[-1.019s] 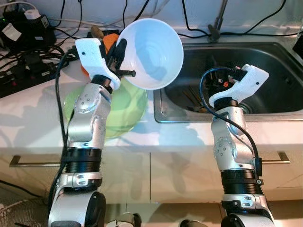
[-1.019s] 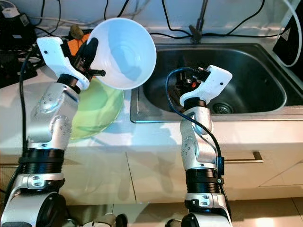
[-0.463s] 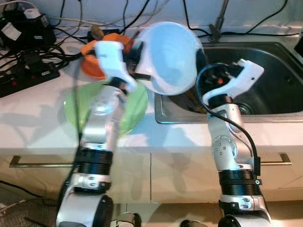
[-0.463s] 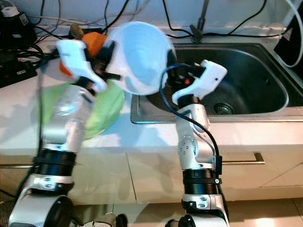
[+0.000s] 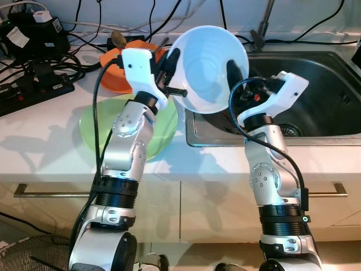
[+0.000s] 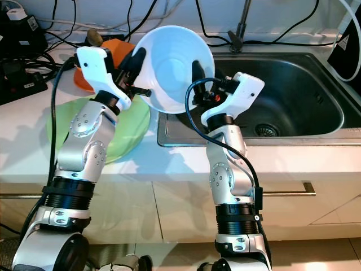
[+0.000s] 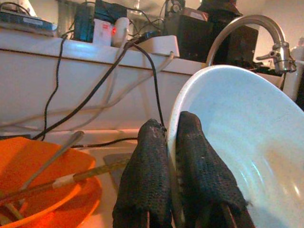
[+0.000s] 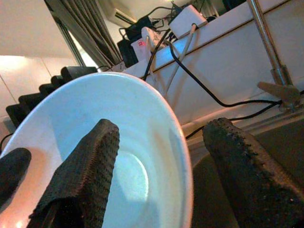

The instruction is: Kitchen organization

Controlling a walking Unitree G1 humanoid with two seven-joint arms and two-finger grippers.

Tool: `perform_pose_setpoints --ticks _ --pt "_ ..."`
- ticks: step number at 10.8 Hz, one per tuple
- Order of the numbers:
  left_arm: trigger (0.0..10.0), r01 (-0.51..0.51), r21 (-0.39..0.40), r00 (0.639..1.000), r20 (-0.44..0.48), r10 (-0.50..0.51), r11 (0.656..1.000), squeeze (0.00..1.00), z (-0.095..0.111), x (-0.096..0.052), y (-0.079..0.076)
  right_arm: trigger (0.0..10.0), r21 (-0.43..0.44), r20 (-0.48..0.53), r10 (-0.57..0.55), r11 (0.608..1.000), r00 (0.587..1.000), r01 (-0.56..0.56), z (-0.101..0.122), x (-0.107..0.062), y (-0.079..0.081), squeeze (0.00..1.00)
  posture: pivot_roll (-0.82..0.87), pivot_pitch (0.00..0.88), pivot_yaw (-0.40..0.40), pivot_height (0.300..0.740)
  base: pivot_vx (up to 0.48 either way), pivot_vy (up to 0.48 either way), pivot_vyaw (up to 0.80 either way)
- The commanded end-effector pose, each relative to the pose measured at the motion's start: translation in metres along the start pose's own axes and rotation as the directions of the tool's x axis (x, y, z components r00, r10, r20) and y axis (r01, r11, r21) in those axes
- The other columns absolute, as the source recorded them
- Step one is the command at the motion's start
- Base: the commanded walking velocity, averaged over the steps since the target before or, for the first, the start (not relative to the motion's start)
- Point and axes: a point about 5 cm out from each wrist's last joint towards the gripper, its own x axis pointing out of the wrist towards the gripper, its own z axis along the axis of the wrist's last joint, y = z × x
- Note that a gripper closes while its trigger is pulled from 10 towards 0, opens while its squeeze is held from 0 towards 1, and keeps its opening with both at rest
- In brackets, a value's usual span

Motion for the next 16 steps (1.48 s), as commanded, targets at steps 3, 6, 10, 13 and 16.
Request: perform_pose_setpoints --ticks 3,6,10,13,16 --pt "10.0 -0.005 0.011 0.998 0.062 0.005 1.000 0.00 0.014 0.005 0.004 10.0 0.005 -0.021 -0.006 1.000 1.000 0.006 -0.004 -0.003 0.001 0.00 0.03 0.030 0.051 0.740 0.000 0.000 0.00" --pt "10.0 -0.020 -0.043 0.997 0.076 0.023 0.999 0.00 0.017 0.005 0.006 0.0 0.032 -0.029 0.002 0.999 1.000 -0.001 -0.007 -0.003 0.003 0.00 0.04 0.042 0.048 0.740 0.000 0.000 0.00" --pt "10.0 0.011 -0.106 0.998 0.055 -0.005 0.994 0.00 0.012 0.005 0.003 10.0 0.049 -0.040 0.019 0.999 0.999 -0.017 -0.009 -0.002 0.006 0.00 0.04 0.050 0.047 0.740 0.000 0.000 0.00" --pt "10.0 0.050 -0.148 0.999 0.022 -0.047 0.988 0.00 0.004 0.003 -0.004 10.0 0.064 -0.046 0.024 0.998 0.999 -0.021 -0.011 -0.002 0.007 0.00 0.04 0.049 0.047 0.740 0.000 0.000 0.00" --pt "10.0 0.051 -0.154 0.999 0.017 -0.049 0.987 0.00 0.004 0.003 -0.003 0.0 0.081 -0.037 0.023 0.996 0.999 -0.020 -0.010 -0.002 0.007 0.00 0.04 0.045 0.047 0.740 0.000 0.000 0.00"
